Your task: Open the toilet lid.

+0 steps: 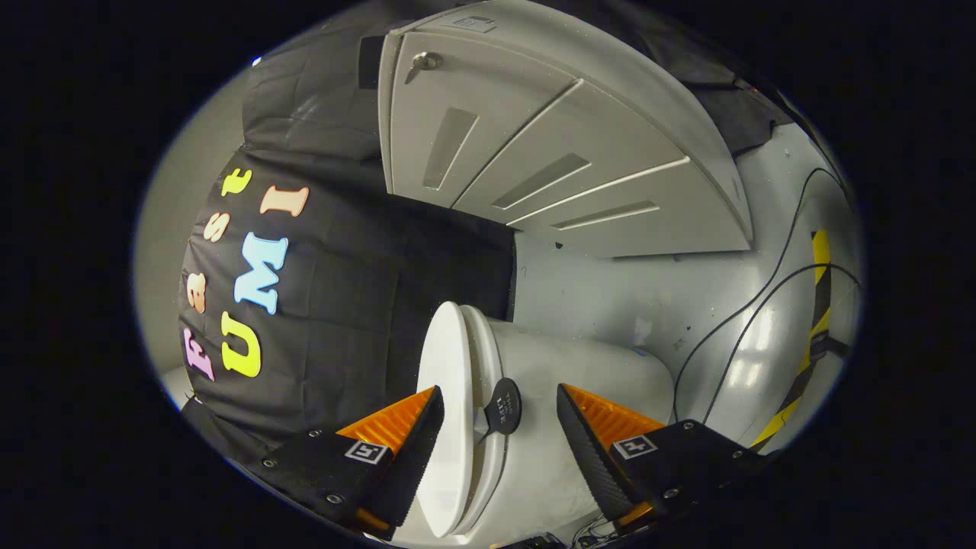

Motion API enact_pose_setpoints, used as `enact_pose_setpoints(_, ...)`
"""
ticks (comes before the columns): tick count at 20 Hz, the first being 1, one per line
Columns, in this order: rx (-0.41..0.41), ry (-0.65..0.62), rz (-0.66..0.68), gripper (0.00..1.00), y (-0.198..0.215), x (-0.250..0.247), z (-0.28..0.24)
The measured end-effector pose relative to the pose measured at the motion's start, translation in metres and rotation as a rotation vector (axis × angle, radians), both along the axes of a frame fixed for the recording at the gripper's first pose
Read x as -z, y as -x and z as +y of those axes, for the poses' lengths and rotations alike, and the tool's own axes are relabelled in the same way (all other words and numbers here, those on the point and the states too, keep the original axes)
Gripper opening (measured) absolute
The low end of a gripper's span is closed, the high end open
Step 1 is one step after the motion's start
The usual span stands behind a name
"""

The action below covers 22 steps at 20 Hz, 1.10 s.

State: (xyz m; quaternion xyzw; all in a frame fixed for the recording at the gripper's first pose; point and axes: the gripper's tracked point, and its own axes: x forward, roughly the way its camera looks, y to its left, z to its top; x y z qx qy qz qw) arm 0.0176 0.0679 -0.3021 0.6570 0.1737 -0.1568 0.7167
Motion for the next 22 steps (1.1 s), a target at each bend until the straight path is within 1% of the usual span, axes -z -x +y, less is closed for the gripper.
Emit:
enact_pose_setpoints(1,-0.001,-0.012,0.0,0.88,-0.001,0.001,0.001)
enact_pose_setpoints(2,0.0,-0.022,-0.007,0.8,-0.002,-0.001,0.0)
enact_pose_setpoints(3,-0.002,-0.03,-0.017,0.77,-0.005,-0.003,-0.001)
enact_pose_setpoints(4,0.001,-0.036,-0.022,0.68,-0.008,-0.003,-0.002)
enact_pose_setpoints(5,0.006,-0.039,-0.023,0.64,-0.01,-0.002,-0.003)
enact_pose_setpoints(6,0.001,-0.046,-0.021,0.55,-0.013,-0.001,-0.001)
enact_pose_setpoints(8,-0.015,-0.052,-0.021,0.45,-0.016,-0.001,0.005)
enact_pose_setpoints(9,-0.015,-0.046,-0.013,0.41,-0.017,0.003,0.004)
enact_pose_setpoints(11,-0.015,-0.054,-0.008,0.31,-0.016,0.003,0.003)
enact_pose_setpoints(12,-0.015,-0.057,-0.005,0.23,-0.017,0.006,0.003)
enact_pose_setpoints(13,-0.021,-0.066,-0.009,0.19,-0.016,0.007,0.005)
enact_pose_setpoints(14,-0.018,-0.067,-0.013,0.12,-0.017,0.006,0.004)
enact_pose_setpoints(16,-0.011,-0.062,-0.009,0.09,-0.018,0.006,0.003)
enact_pose_setpoints(19,-0.008,-0.077,-0.009,0.07,-0.019,0.005,0.002)
enact_pose_setpoints(20,-0.004,-0.08,-0.008,0.03,-0.021,0.005,0.0)
enact_pose_setpoints(22,-0.005,-0.053,-0.001,0.0,-0.022,0.005,0.0)
